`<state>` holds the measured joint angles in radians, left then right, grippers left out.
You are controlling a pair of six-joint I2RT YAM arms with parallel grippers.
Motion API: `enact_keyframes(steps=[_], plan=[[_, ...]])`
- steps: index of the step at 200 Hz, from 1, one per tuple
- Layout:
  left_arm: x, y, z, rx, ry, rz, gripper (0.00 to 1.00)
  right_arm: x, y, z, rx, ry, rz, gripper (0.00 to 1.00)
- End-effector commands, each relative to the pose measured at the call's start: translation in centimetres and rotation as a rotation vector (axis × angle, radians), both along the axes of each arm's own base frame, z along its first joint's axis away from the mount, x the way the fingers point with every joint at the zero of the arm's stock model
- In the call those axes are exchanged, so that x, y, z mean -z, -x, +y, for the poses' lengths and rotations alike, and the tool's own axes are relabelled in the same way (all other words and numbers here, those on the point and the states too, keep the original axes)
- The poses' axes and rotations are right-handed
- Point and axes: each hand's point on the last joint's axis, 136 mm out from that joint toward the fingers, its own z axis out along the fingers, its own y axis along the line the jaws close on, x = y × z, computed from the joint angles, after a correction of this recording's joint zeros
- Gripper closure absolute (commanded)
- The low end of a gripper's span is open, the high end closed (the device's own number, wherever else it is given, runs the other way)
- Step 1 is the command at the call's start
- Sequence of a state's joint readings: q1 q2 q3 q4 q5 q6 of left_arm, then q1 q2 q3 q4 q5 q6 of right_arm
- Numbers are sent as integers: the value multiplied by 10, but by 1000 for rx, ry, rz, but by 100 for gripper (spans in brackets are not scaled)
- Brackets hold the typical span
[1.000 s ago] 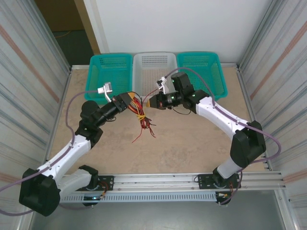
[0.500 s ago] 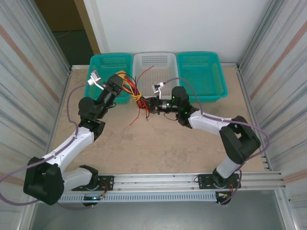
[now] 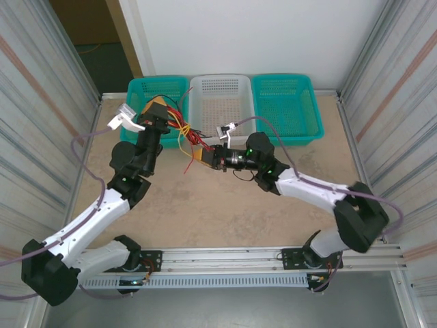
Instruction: Untangle the cables
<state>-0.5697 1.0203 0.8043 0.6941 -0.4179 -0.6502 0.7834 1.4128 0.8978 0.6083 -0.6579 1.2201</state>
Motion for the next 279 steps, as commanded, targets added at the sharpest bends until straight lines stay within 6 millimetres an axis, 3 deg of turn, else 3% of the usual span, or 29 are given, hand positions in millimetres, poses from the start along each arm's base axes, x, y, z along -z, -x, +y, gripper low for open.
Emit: enact_keyframes(steps=[1, 30, 58, 84, 103, 132, 166, 183, 203, 221, 238, 242, 247, 279], plan=[[5, -2, 31, -203, -87, 46, 100, -19, 38, -12, -63, 151, -156, 100], [30, -9, 25, -194, -158, 101, 100, -46, 52, -27, -72, 214, -224, 100], [56, -12, 14, -139, -196, 145, 100, -80, 52, -38, -40, 218, -301, 100], [88, -8, -1, -33, -248, 204, 100, -117, 26, -57, 79, 223, -351, 100], [111, 1, -9, 112, -235, 256, 100, -126, -9, -76, 172, 275, -336, 100], [117, 20, -17, 322, -139, 214, 100, -101, -73, -97, 225, 330, -195, 100], [89, 50, -27, 451, -122, 113, 100, -44, -116, -102, 227, 396, -53, 100], [76, 61, -19, 454, -75, 62, 100, -14, -119, -99, 198, 399, 22, 100], [66, 65, -15, 472, -54, 40, 100, 28, -108, -93, 161, 454, 95, 100], [64, 63, -21, 503, -76, 44, 100, 57, -90, -94, 156, 592, 95, 84], [68, 58, -30, 532, -114, 82, 100, 56, -78, -109, 190, 710, 28, 62], [69, 56, -32, 540, -123, 94, 100, 52, -77, -113, 205, 720, 13, 50], [71, 54, -35, 550, -132, 106, 100, 46, -77, -120, 229, 725, -8, 43], [76, 43, -53, 670, -201, 176, 100, -4, -73, -149, 320, 767, -197, 28]])
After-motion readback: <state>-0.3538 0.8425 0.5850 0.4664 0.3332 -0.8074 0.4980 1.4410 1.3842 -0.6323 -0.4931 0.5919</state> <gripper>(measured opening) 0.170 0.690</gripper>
